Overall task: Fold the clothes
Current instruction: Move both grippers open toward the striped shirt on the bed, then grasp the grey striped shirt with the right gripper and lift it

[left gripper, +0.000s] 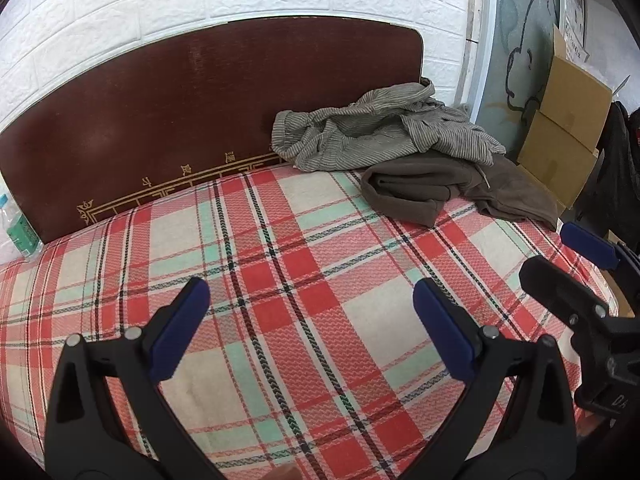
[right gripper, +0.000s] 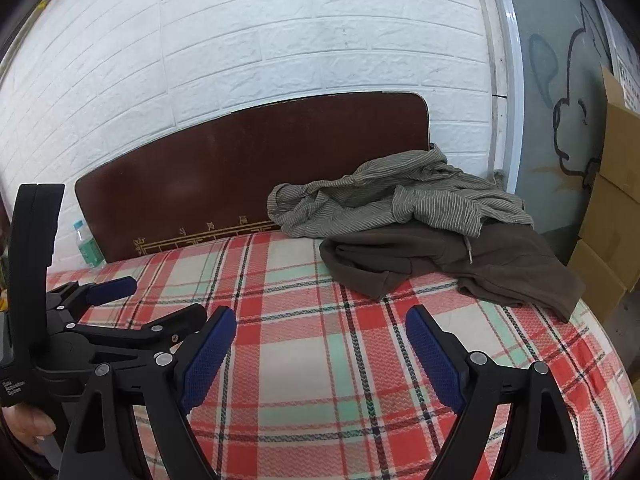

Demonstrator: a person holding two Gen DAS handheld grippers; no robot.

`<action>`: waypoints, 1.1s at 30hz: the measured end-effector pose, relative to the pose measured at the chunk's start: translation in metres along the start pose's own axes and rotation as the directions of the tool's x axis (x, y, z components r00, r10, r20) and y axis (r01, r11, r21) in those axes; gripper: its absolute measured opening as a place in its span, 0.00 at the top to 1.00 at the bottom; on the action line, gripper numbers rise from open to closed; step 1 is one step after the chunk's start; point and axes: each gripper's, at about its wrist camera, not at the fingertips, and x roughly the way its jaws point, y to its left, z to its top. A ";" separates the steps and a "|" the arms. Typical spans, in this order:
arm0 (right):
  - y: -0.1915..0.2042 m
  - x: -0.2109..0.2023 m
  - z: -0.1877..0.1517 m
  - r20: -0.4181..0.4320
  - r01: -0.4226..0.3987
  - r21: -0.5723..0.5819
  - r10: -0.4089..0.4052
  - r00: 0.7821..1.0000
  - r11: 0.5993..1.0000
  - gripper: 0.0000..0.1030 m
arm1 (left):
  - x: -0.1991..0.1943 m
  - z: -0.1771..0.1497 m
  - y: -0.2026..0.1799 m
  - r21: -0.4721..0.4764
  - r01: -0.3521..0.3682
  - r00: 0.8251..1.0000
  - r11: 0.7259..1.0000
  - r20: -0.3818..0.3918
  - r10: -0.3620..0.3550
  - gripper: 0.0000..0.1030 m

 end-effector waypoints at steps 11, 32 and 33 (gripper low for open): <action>-0.002 0.002 0.001 -0.004 0.028 -0.030 -0.028 1.000 0.999 0.14 | 0.007 0.002 -0.003 0.000 -0.014 1.000 1.000 -0.008 0.014 0.01; -0.050 0.043 0.042 -0.006 0.021 -0.098 -0.021 1.000 0.995 0.14 | 0.061 0.033 -0.008 0.028 -0.019 1.000 0.999 -0.016 0.020 0.01; -0.057 0.055 0.050 -0.016 0.038 -0.114 -0.040 0.999 0.993 0.14 | 0.067 0.036 -0.006 0.026 -0.018 1.000 1.000 -0.023 0.018 0.01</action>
